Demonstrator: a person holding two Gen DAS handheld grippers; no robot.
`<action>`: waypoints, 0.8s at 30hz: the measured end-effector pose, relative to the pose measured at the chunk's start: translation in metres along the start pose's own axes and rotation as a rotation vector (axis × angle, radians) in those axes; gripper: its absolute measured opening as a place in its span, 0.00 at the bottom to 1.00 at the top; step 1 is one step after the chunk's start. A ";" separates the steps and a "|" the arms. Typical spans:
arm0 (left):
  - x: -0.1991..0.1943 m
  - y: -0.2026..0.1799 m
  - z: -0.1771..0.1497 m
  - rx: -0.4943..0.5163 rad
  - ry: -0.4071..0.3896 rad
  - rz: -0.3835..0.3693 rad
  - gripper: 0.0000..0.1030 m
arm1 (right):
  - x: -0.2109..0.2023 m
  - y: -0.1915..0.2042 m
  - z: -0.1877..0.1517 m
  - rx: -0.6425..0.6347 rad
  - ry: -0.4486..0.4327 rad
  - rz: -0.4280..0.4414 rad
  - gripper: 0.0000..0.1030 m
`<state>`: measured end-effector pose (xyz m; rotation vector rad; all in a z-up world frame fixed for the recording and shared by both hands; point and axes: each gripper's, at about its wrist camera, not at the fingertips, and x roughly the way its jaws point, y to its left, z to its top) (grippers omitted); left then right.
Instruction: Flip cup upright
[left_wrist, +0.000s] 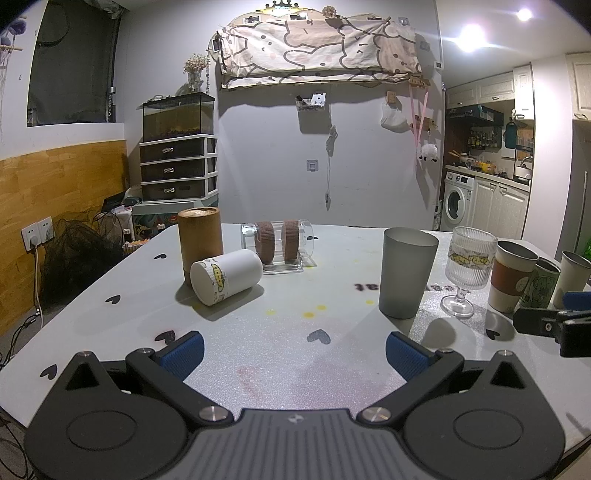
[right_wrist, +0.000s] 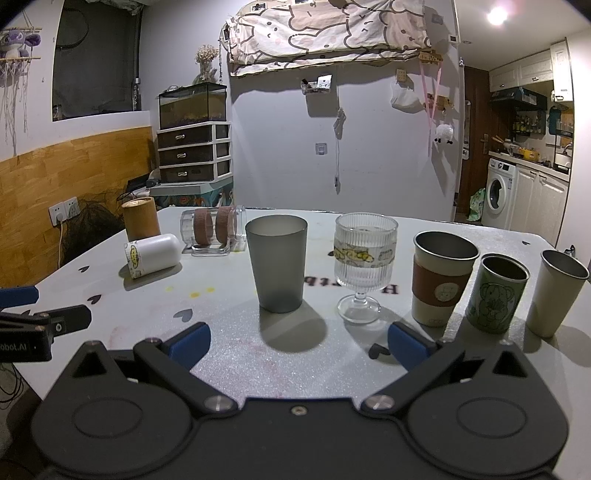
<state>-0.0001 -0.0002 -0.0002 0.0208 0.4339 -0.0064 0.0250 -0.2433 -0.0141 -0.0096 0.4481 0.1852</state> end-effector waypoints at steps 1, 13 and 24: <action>0.000 0.000 0.000 0.000 0.000 0.000 1.00 | 0.000 0.001 0.000 0.000 -0.001 -0.001 1.00; 0.028 0.023 0.015 0.078 -0.073 -0.035 1.00 | -0.007 -0.003 -0.002 0.005 -0.021 0.007 1.00; 0.122 0.059 0.054 0.313 -0.033 -0.118 0.99 | -0.004 -0.009 -0.008 0.025 -0.021 0.036 1.00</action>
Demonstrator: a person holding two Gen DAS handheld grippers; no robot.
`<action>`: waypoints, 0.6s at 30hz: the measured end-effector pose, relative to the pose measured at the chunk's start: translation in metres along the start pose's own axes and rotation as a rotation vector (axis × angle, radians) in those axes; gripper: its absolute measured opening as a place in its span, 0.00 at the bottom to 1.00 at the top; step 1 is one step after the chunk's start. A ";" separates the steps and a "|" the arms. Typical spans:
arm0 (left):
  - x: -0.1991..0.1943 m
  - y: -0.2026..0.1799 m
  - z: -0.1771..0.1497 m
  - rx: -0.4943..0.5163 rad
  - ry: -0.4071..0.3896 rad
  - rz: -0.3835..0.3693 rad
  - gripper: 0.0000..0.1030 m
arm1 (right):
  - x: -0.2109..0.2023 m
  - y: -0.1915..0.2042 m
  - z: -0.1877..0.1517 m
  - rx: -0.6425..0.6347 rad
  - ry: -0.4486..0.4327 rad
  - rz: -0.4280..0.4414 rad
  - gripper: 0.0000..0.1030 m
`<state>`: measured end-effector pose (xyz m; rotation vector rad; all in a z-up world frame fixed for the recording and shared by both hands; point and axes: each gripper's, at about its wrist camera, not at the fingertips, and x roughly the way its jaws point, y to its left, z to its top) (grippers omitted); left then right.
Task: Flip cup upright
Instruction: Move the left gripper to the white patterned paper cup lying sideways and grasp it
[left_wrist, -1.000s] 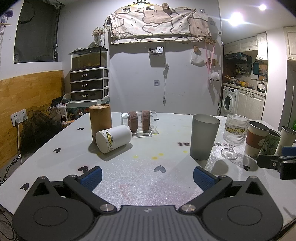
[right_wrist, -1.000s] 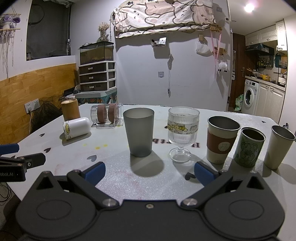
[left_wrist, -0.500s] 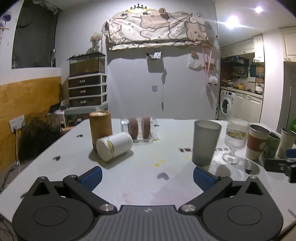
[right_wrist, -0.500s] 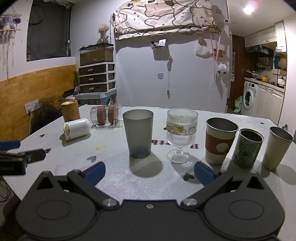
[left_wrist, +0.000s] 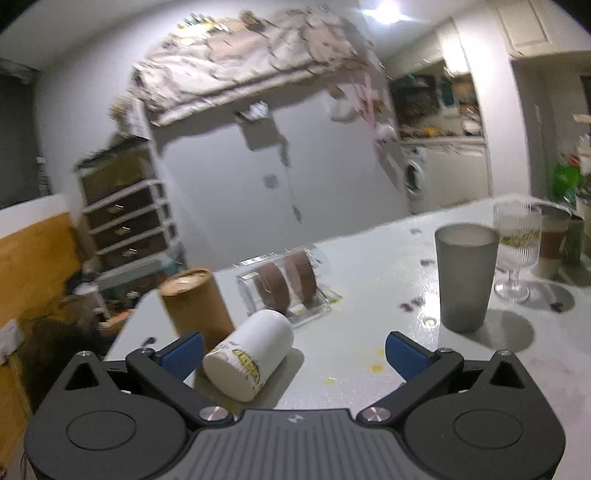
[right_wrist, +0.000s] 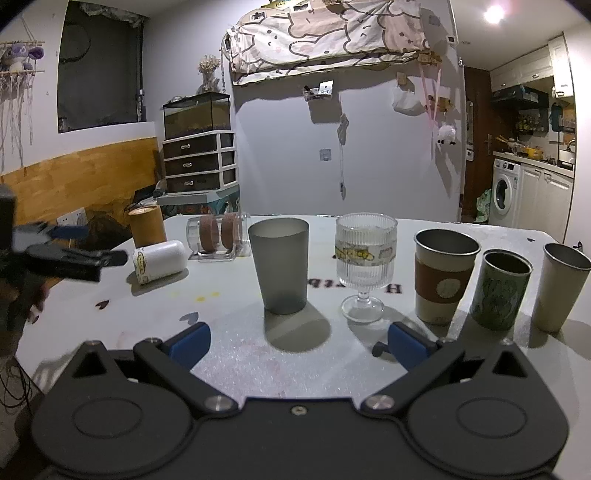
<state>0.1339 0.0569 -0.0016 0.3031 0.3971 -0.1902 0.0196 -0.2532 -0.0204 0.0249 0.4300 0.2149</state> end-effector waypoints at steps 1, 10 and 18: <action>0.011 0.004 0.002 0.012 0.020 0.011 0.98 | 0.001 -0.001 -0.001 0.001 0.003 0.000 1.00; 0.099 0.035 -0.001 0.077 0.241 0.076 0.91 | 0.007 -0.009 -0.011 0.008 0.031 -0.021 1.00; 0.126 0.028 -0.011 0.207 0.304 0.141 0.90 | 0.015 -0.009 -0.016 0.007 0.055 -0.018 1.00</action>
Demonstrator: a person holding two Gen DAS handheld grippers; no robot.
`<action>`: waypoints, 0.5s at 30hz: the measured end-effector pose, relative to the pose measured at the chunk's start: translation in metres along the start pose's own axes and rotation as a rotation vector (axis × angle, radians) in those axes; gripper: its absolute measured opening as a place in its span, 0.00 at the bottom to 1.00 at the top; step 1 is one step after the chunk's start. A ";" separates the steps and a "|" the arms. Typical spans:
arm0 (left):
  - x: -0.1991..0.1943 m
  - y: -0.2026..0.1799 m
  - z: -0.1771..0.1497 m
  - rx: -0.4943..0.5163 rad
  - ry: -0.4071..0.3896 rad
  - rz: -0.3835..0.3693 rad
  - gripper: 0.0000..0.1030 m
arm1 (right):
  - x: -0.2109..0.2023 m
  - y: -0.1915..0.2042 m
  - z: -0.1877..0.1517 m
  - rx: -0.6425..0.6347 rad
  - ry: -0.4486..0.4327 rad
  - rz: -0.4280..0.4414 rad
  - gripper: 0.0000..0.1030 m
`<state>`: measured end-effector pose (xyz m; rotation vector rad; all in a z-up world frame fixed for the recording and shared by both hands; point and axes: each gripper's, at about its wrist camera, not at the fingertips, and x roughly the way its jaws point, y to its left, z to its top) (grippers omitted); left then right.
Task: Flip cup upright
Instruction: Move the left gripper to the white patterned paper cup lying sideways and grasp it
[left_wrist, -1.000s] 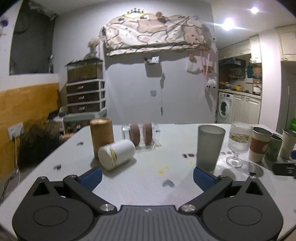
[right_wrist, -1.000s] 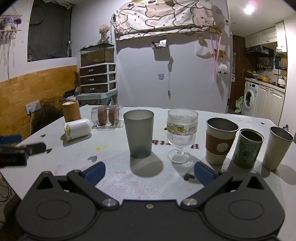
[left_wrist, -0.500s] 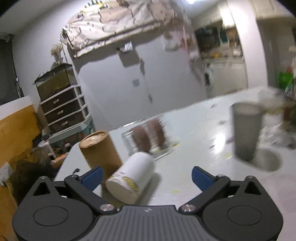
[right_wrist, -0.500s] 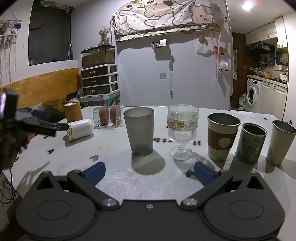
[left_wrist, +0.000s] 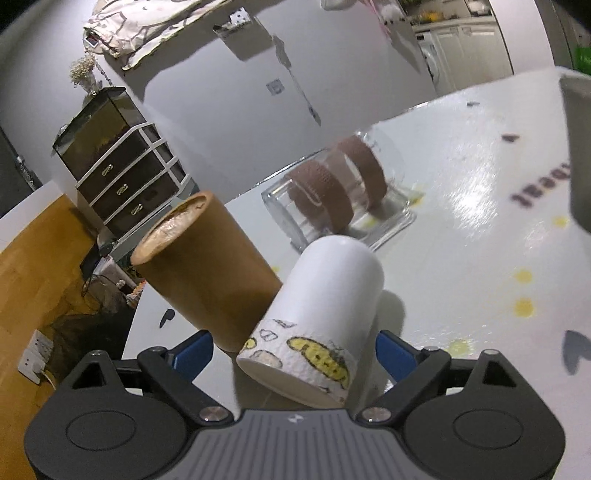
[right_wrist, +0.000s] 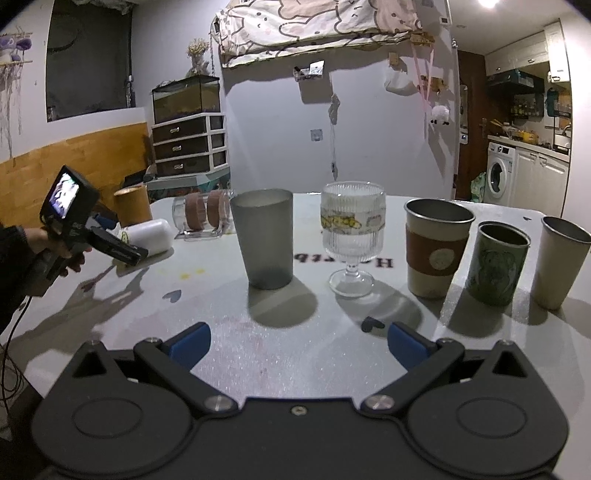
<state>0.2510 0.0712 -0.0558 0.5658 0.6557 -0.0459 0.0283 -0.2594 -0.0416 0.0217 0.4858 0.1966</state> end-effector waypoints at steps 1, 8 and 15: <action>0.002 0.002 0.001 0.000 0.004 -0.003 0.86 | 0.000 0.000 -0.001 -0.004 0.000 0.001 1.00; 0.001 -0.001 0.003 -0.002 0.022 -0.021 0.73 | 0.000 -0.005 -0.002 0.014 0.000 0.001 1.00; -0.032 -0.012 0.003 -0.064 -0.050 -0.016 0.72 | 0.000 -0.008 -0.002 0.036 -0.009 0.003 1.00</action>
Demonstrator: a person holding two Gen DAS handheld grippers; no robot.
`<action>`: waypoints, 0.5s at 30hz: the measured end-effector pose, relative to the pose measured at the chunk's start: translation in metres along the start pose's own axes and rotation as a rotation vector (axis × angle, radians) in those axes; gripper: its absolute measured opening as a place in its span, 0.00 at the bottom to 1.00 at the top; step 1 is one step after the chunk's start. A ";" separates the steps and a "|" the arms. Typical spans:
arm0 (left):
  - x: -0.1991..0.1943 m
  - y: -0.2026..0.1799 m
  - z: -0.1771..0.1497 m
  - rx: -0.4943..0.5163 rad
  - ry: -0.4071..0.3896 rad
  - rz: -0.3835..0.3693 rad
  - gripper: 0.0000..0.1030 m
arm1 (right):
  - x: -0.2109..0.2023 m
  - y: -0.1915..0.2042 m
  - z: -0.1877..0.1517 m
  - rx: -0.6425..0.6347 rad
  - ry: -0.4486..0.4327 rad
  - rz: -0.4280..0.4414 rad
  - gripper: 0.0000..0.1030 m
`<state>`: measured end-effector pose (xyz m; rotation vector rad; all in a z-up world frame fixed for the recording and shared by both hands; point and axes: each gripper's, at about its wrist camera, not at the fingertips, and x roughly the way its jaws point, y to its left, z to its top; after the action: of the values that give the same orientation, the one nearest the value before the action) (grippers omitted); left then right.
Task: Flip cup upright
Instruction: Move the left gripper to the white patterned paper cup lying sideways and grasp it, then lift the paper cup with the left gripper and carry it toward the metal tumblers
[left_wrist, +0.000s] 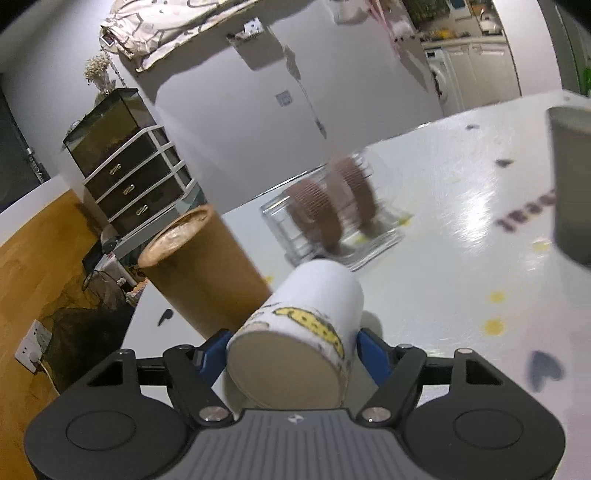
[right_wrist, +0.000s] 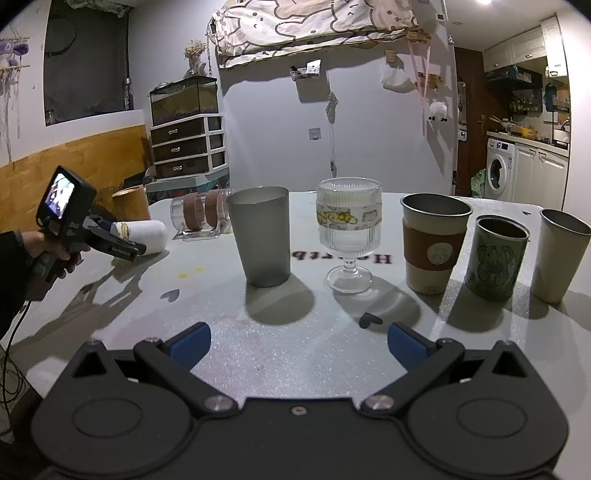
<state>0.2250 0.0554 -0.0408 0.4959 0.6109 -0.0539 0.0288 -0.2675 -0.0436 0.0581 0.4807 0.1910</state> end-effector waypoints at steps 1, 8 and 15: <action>-0.007 -0.007 -0.001 0.004 -0.014 -0.014 0.72 | -0.001 -0.001 0.000 0.006 -0.002 0.000 1.00; -0.056 -0.057 0.003 0.018 -0.128 -0.172 0.71 | -0.004 -0.009 0.001 0.042 -0.013 -0.006 1.00; -0.105 -0.130 0.009 0.102 -0.245 -0.407 0.70 | -0.011 -0.022 0.001 0.082 -0.032 -0.025 1.00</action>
<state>0.1182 -0.0730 -0.0313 0.4491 0.4616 -0.5267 0.0231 -0.2909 -0.0401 0.1352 0.4566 0.1456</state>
